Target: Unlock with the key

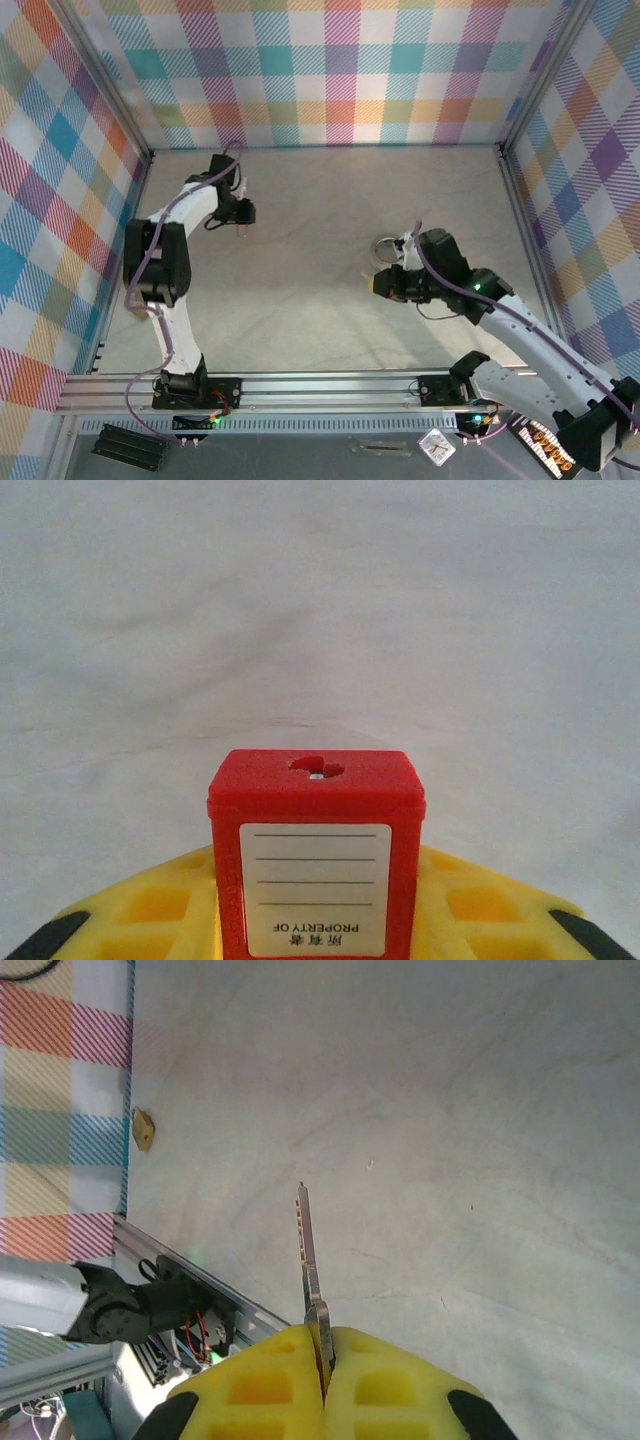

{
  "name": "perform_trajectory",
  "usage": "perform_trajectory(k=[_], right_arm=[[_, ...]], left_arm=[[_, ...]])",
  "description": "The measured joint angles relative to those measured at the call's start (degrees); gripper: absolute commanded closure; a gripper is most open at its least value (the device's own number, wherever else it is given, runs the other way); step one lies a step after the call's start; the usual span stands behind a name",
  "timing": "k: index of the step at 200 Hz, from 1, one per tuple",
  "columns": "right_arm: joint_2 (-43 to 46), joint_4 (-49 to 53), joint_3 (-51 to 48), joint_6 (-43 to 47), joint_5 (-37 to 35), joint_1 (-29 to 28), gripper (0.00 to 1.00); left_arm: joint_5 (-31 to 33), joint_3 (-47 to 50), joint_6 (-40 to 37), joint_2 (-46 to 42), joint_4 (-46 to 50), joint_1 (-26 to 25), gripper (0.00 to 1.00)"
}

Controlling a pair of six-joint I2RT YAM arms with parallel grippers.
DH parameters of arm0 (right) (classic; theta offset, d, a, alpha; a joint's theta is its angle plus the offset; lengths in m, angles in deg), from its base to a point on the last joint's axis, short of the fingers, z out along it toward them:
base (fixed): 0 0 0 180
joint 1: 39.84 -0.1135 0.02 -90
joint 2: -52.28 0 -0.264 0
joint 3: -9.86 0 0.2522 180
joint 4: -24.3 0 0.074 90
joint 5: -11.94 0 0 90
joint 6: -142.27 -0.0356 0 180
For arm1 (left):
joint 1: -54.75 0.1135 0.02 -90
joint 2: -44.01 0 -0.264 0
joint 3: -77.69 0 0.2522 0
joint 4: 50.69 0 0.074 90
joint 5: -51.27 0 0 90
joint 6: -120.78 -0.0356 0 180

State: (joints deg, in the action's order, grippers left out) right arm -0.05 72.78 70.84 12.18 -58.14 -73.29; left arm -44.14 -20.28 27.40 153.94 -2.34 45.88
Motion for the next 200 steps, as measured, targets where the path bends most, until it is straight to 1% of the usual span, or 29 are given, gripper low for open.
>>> perform_trajectory(k=[18,39,63,84,96,113,133,152,174,200], right_arm=[[-2.4,3.5,4.76,4.0,2.49,3.82,1.0],[-5.18,7.76,10.49,8.35,4.04,6.49,1.0],[-7.21,12.11,15.19,12.39,5.11,7.34,1.0],[-8.11,15.58,17.62,15.08,5.31,7.96,1.0],[-8.52,17.59,18.97,16.28,5.29,8.02,1.0],[-8.98,19.96,20.83,17.97,5.57,8.02,1.0],[-9.27,22.08,22.27,19.74,6.84,8.02,1.0],[-10.05,23.26,22.99,21.14,9.05,8.0,1.0],[-11.02,23.56,22.95,22.36,11.72,8.0,1.0],[-11.06,23.45,22.86,23.37,14.6,6.86,1.0]], left_arm=[[-1.07,4.17,-4.07,-7.87,-4.22,-5.27,0.89],[-3.17,8.28,-9.11,-16.09,-8.5,-10.71,0.94],[-6.4,11.41,-14.23,-21.99,-10.73,-12.52,0.95],[-10.38,16.33,-20.72,-26.64,-13.09,-13.94,0.97],[-11.19,20.28,-25.03,-29.86,-14.23,-16.13,0.98],[-12.5,24.87,-31.3,-34.23,-14.21,-20.55,0.99],[-13.49,27.08,-36.39,-37.68,-14.12,-24.79,0.99],[-12.52,27.17,-39.91,-39.69,-13.99,-28.74,1.0],[-10.95,27.17,-42.93,-40.3,-13.51,-34.32,1.0],[-10.03,27.15,-45.16,-40.28,-12.17,-38.86,1.0]])
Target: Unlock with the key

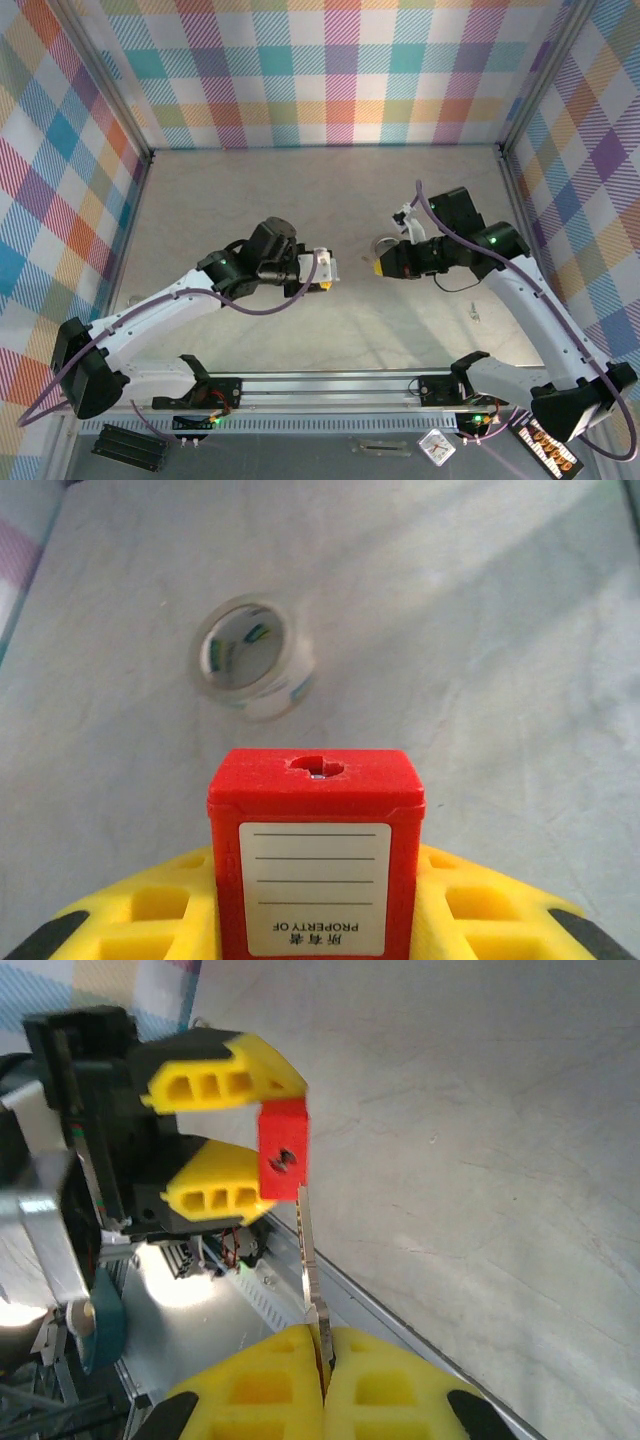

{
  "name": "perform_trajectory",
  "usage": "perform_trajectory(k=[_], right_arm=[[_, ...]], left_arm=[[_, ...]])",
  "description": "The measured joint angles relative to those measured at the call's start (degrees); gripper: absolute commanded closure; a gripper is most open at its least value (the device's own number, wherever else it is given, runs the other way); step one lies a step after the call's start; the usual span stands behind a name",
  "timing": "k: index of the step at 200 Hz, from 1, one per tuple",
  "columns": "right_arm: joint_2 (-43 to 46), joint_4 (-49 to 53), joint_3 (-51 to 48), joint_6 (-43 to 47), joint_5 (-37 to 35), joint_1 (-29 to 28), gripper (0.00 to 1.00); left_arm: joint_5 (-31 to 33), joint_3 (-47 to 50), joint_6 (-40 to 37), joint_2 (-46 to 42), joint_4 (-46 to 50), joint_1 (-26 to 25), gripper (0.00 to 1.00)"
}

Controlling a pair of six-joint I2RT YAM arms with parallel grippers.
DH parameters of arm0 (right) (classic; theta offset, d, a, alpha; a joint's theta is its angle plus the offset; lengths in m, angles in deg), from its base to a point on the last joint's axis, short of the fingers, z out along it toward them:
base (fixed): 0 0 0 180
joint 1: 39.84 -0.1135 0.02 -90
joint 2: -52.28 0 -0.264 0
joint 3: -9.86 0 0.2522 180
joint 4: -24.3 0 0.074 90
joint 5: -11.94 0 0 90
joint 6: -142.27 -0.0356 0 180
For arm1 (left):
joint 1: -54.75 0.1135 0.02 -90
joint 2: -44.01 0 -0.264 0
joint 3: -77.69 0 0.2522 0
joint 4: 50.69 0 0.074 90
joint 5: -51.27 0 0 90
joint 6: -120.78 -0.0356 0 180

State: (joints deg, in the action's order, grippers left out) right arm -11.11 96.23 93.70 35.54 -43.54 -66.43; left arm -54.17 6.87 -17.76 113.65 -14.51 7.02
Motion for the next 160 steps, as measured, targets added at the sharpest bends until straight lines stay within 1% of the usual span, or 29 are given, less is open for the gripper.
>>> perform_trajectory(k=[20,46,78,116,160], right_arm=[[-0.22,-0.02,-0.24,0.94,1.01,-2.73,1.0],[-0.94,0.0,-1.42,1.4,2.03,-5.2,1.0],[-1.7,-0.33,-4.0,1.36,4.11,-5.38,1.0],[-3.17,-1.77,-5.6,1.11,6.84,-5.46,1.0],[-3.93,-3.3,-6.16,0.94,8.94,-5.53,1.0]], left_arm=[[0.87,-0.22,-1.2,0.13,1.38,-1.64,1.0],[2.25,-0.26,-2.12,0.13,1.6,-1.84,1.0],[3.98,-0.26,-3.04,0.13,1.57,-2.97,1.0],[6.73,-0.24,-4.76,-0.09,1.29,-5.81,1.0],[9.03,-0.17,-6.25,-1.29,1.14,-6.97,1.0]])
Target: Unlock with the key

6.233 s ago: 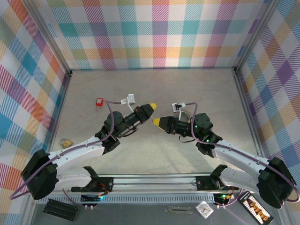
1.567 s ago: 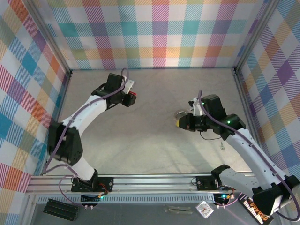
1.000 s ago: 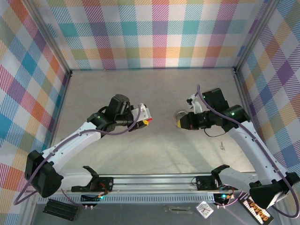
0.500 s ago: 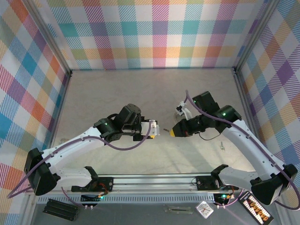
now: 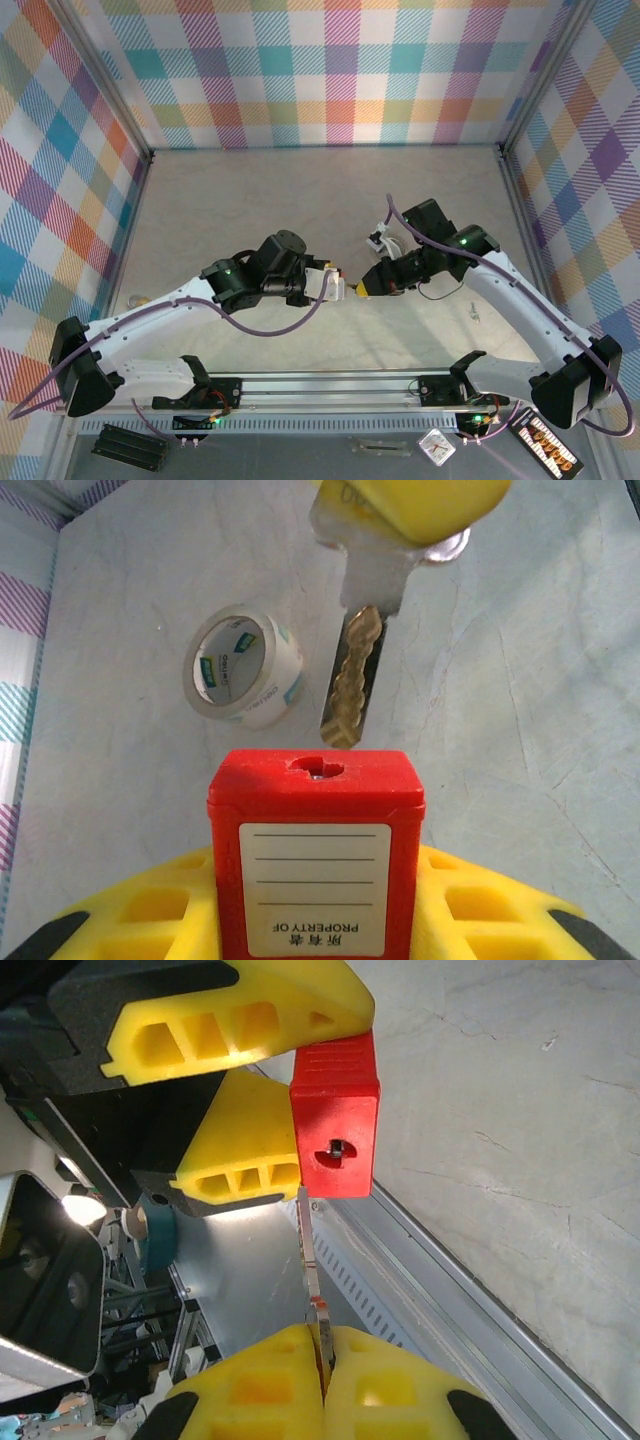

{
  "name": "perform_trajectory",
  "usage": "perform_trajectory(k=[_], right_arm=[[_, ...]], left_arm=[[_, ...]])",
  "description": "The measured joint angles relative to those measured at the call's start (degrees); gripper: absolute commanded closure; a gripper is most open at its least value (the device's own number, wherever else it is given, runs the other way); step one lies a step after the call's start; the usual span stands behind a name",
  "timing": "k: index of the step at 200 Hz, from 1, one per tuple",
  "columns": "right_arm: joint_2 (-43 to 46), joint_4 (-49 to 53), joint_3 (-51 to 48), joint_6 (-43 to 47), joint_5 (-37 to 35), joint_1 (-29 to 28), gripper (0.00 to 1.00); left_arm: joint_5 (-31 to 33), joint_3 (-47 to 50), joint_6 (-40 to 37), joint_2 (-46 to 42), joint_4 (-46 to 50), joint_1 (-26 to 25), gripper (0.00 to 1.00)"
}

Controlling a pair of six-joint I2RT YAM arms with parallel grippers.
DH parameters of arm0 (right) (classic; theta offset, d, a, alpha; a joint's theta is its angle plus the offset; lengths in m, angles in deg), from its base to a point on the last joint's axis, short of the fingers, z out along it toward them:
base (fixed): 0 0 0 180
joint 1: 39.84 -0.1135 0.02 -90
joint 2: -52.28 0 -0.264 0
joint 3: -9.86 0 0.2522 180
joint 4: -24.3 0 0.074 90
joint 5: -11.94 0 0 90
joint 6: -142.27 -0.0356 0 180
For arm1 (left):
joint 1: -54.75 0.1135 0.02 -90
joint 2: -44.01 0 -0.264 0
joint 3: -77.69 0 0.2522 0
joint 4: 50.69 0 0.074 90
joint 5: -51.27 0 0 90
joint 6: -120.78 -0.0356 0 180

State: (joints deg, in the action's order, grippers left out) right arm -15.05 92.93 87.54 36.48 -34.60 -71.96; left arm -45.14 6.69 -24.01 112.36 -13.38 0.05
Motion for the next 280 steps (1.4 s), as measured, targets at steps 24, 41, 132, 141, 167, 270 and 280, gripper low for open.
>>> perform_trajectory(k=[24,41,132,141,167,270,280], right_arm=[[-0.24,-0.52,-0.81,-0.02,0.79,0.0,1.0],[-0.5,-0.7,-1.05,0.0,1.03,0.0,1.0],[-1.53,-1.2,-1.75,0.0,1.62,0.0,1.0],[-1.53,-1.4,-1.99,0.0,1.73,0.0,1.0],[-1.53,-1.81,-2.6,0.0,2.05,0.0,1.0],[-1.53,-2.56,-4.22,0.09,2.27,0.0,1.0],[-1.53,-2.56,-4.22,0.2,2.27,0.0,1.0]], left_arm=[[0.61,0.04,-0.52,-0.24,-0.07,-0.79,1.0],[1.25,0.11,-0.83,-0.24,0.02,-1.31,1.0],[2.99,0.85,-1.68,-0.31,0.22,-2.23,1.0],[2.99,0.87,-1.68,-0.33,0.26,-2.23,1.0],[2.91,1.27,-1.68,-0.39,0.22,-2.23,1.0],[2.64,1.57,-1.68,-0.42,0.28,-2.29,1.0],[2.56,1.57,-1.68,-0.42,0.31,-2.29,1.0]])
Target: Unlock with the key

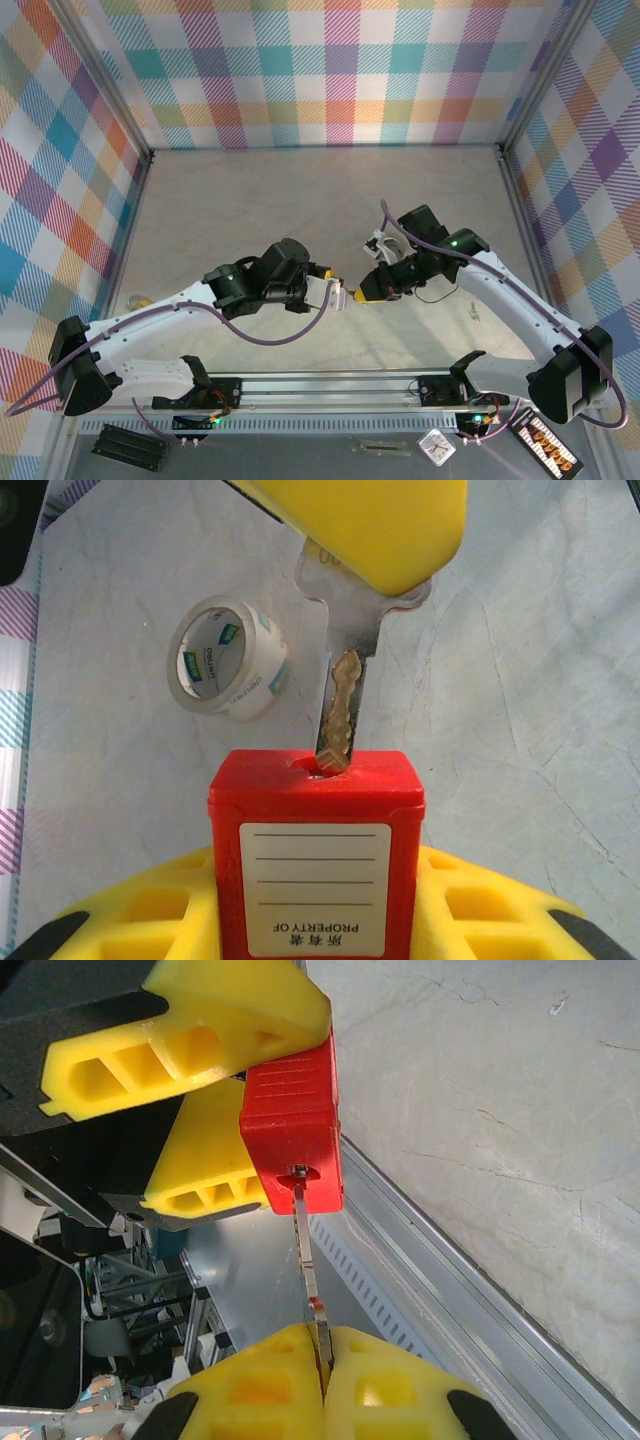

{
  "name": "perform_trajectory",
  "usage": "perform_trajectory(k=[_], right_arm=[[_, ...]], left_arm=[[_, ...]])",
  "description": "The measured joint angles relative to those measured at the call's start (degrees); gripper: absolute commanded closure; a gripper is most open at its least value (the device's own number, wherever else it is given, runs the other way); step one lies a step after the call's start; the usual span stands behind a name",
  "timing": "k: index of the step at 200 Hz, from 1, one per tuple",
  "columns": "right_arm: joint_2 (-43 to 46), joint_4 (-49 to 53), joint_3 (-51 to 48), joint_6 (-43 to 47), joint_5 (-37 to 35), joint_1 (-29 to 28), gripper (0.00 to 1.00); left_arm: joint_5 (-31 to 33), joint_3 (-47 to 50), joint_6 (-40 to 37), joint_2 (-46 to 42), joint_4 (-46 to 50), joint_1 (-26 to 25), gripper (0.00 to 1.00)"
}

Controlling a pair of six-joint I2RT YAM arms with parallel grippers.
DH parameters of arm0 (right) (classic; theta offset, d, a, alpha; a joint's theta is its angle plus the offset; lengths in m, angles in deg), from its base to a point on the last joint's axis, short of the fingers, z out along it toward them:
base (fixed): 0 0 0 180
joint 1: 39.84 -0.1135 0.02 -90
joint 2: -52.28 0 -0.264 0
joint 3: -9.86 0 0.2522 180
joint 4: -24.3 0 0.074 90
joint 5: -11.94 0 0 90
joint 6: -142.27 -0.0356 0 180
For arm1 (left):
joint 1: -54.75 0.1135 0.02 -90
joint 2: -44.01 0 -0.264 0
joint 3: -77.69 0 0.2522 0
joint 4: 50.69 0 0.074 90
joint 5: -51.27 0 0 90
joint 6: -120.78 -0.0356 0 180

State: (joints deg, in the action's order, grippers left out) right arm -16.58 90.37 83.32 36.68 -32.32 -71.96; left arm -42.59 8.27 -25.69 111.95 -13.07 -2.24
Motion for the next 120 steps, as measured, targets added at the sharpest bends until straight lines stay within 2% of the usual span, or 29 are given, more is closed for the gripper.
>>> perform_trajectory(k=[120], right_arm=[[-2.51,2.29,0.0,2.36,1.27,-0.13,1.0]], left_arm=[[1.46,-0.11,-1.73,1.36,1.07,-2.54,1.0]])
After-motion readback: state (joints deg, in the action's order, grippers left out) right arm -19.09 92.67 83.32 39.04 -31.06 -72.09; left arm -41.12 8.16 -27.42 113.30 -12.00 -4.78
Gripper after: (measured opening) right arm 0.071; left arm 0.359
